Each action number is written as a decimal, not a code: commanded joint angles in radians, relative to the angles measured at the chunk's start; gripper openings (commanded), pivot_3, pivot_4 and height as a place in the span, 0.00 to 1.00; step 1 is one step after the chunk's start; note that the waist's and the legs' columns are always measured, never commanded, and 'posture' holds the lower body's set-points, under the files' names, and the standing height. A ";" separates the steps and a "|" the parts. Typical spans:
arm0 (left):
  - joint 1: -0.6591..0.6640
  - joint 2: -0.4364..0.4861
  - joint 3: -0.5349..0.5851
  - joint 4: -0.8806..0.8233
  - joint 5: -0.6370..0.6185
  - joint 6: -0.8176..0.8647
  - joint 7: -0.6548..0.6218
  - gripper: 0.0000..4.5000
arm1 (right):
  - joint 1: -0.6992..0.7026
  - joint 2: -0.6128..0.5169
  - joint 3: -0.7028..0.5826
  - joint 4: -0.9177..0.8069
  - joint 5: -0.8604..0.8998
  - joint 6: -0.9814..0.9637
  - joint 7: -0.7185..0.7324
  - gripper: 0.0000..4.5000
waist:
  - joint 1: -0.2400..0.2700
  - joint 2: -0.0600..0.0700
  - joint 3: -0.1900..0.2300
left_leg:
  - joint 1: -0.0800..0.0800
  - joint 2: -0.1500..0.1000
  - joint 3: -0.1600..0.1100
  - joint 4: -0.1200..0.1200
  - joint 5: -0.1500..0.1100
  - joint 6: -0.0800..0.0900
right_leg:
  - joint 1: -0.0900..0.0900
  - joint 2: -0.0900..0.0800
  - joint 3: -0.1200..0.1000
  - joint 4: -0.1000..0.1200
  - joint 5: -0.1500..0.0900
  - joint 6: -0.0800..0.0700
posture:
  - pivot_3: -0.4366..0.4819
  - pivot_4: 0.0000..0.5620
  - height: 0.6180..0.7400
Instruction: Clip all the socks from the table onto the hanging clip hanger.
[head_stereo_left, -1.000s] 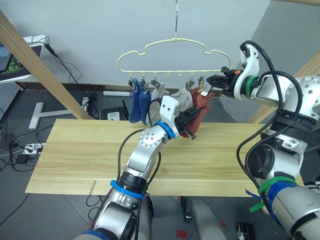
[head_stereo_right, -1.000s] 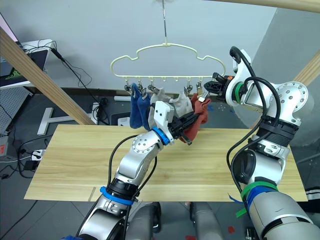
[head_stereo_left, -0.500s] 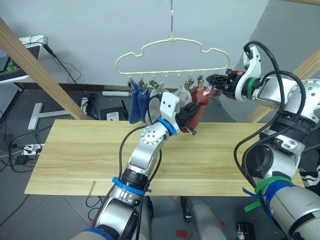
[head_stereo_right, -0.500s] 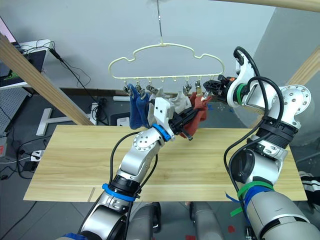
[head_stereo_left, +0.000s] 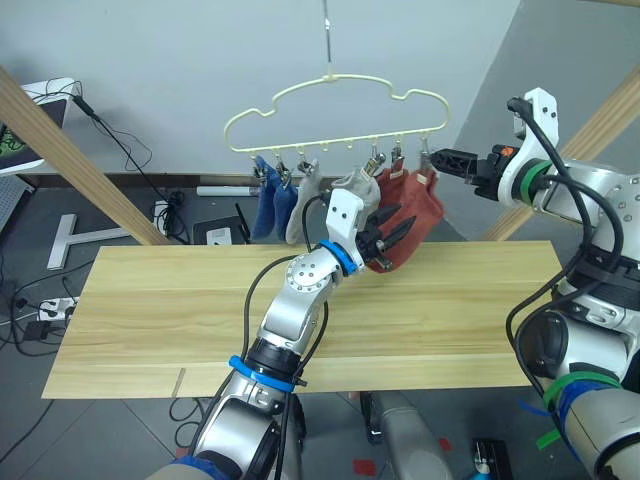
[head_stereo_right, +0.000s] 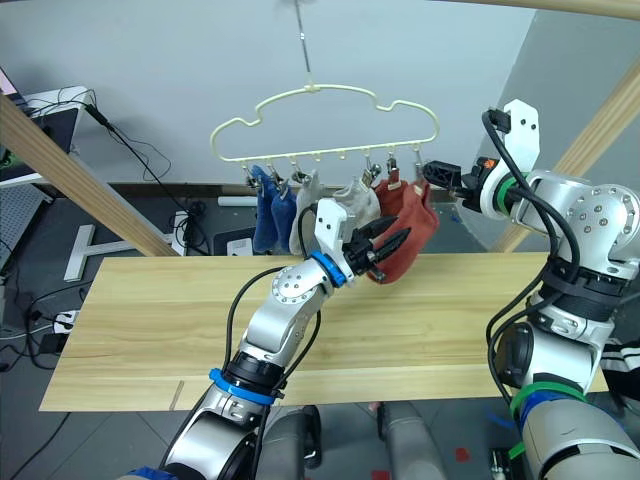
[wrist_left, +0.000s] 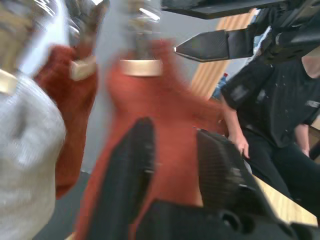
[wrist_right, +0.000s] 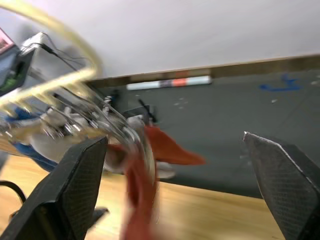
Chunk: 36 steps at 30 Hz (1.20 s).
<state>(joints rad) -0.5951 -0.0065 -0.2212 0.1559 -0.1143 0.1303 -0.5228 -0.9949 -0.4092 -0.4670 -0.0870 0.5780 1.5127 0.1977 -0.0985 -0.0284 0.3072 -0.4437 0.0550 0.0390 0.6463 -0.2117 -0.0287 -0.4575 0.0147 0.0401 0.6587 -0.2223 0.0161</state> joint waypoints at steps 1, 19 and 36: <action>-0.003 -0.017 -0.004 -0.010 -0.019 -0.006 -0.012 0.66 | 0.015 -0.047 0.013 -0.078 0.031 -0.022 0.046 1.00 | -0.004 0.000 0.000 | 0.000 0.000 0.000 0.000 0.000 0.000 | 0.000 0.000 0.000 0.001 0.000 0.000 | 0.24 0.39 1.00; 0.440 0.646 0.432 -0.481 -0.217 0.419 -0.192 0.99 | 0.533 -0.418 0.316 -0.226 -0.106 -0.771 0.568 1.00 | 0.006 -0.002 -0.002 | 0.010 0.005 0.000 0.000 0.001 -0.002 | 0.002 0.002 0.001 0.006 0.000 0.000 | 0.49 0.40 1.00; 0.596 0.879 0.725 -0.362 -0.257 0.390 -0.275 0.99 | 0.645 -0.399 0.250 -0.210 -0.099 -0.903 0.592 1.00 | 0.079 -0.013 -0.025 | 0.010 0.006 0.006 -0.001 0.002 -0.001 | 0.002 0.000 0.000 0.004 0.000 -0.001 | 0.56 0.33 1.00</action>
